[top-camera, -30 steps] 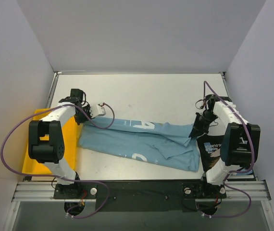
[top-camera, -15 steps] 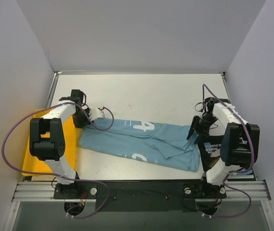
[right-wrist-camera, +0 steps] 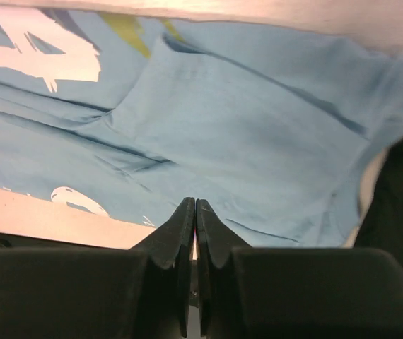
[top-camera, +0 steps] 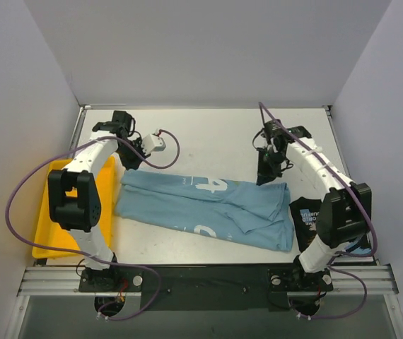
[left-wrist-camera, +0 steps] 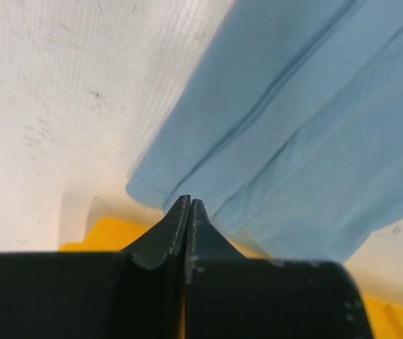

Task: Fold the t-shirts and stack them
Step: Fold the other side of the tshirt into a rectangle

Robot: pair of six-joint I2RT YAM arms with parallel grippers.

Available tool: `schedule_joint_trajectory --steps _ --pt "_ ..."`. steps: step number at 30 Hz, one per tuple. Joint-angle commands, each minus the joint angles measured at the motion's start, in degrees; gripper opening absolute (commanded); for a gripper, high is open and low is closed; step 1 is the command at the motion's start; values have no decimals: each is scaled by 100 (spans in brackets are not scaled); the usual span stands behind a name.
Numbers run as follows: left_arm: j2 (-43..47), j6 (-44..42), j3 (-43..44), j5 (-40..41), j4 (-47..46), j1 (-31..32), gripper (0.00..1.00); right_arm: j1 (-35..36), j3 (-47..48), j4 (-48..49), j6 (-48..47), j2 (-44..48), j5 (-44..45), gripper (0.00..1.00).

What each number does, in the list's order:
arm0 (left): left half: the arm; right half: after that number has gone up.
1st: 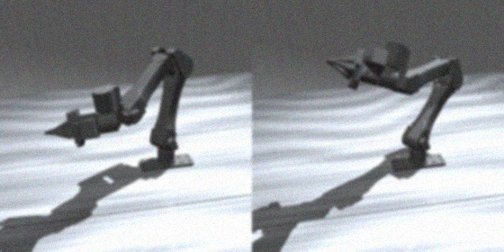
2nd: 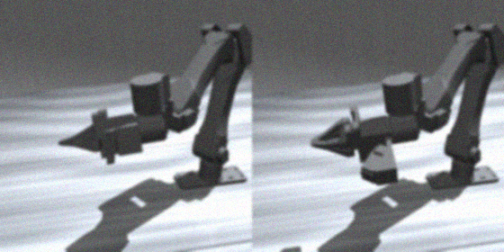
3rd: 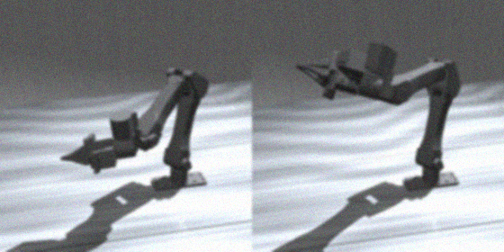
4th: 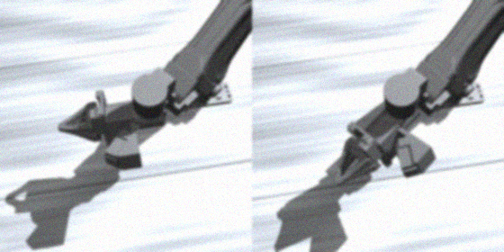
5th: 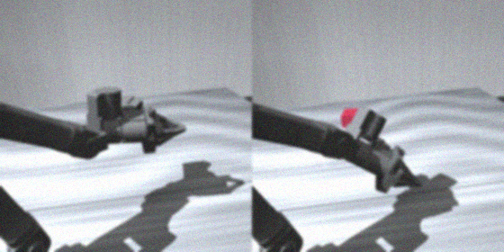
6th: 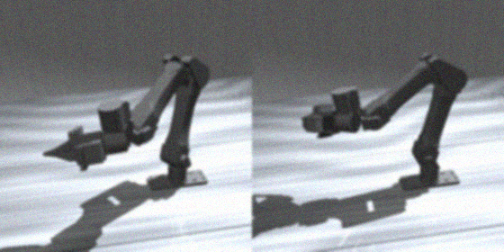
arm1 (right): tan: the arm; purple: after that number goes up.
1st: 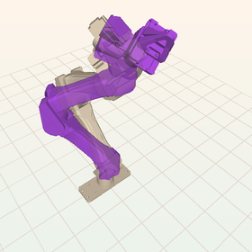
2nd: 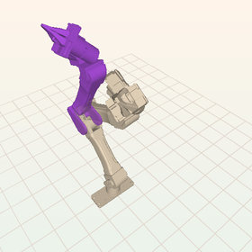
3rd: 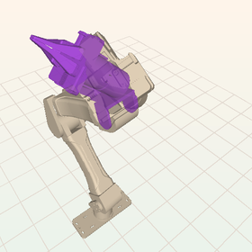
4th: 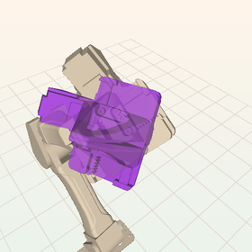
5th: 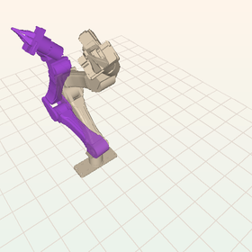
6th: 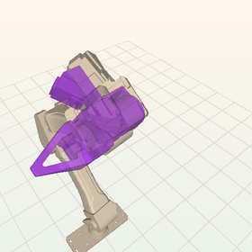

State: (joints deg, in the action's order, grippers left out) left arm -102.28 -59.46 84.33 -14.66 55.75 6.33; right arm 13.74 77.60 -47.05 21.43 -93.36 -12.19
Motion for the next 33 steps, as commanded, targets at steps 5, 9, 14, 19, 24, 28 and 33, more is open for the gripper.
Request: schedule_joint_trajectory --steps 5,9,14,19,24,28,33 --pt "-837 1130 -22 42 -925 457 2 516 -455 396 511 -894 -222 0" --pt "-899 1156 -303 7 -1154 580 2 516 -938 802 634 -1035 -407 0" --pt "-847 946 -689 6 -952 580 1 498 -1204 1083 705 -1280 -250 0" --pt "-355 446 -1147 -72 -514 527 1 393 -1230 1110 740 -1465 -12 0" --pt "182 -65 -1358 -441 234 501 1 279 -1151 1110 617 -1571 102 0" --pt "331 -670 -1192 -538 1156 510 2 252 -1037 1101 485 -1624 129 0" --pt "297 -839 -412 -1318 2027 545 2 287 -844 1031 336 -1536 146 0"
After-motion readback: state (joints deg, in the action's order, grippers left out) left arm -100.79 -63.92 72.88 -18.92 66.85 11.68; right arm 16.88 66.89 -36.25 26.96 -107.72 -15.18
